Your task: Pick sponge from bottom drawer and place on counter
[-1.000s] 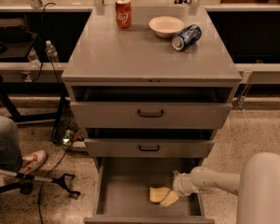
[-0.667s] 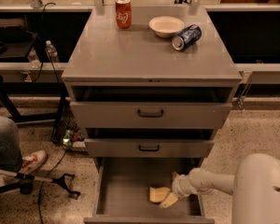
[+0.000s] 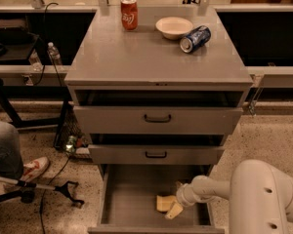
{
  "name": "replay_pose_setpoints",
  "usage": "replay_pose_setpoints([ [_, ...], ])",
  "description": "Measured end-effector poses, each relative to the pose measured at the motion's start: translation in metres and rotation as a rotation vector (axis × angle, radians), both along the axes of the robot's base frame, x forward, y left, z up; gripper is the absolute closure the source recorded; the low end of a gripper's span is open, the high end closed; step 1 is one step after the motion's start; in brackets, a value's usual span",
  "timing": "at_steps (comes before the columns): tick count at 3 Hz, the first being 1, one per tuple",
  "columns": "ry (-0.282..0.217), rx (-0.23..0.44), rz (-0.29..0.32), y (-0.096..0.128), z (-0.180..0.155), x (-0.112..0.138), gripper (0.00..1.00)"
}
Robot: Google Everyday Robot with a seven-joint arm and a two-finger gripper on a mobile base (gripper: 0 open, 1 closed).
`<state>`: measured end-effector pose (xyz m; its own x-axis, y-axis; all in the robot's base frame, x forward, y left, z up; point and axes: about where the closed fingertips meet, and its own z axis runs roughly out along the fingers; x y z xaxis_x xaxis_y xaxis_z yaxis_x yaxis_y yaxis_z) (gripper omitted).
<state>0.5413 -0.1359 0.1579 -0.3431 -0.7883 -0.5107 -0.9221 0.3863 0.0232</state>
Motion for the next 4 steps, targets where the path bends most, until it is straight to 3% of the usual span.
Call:
replay_pose_setpoints([
  [1,0.016,-0.031,0.032,0.009,-0.016,-0.001,0.00],
  [2,0.024,-0.056,0.059,0.017,-0.026,-0.002,0.16],
  [3,0.038,-0.058,0.083,0.025,-0.038,-0.004,0.48],
  [4,0.052,-0.047,0.091,0.026,-0.044,-0.006,0.71],
])
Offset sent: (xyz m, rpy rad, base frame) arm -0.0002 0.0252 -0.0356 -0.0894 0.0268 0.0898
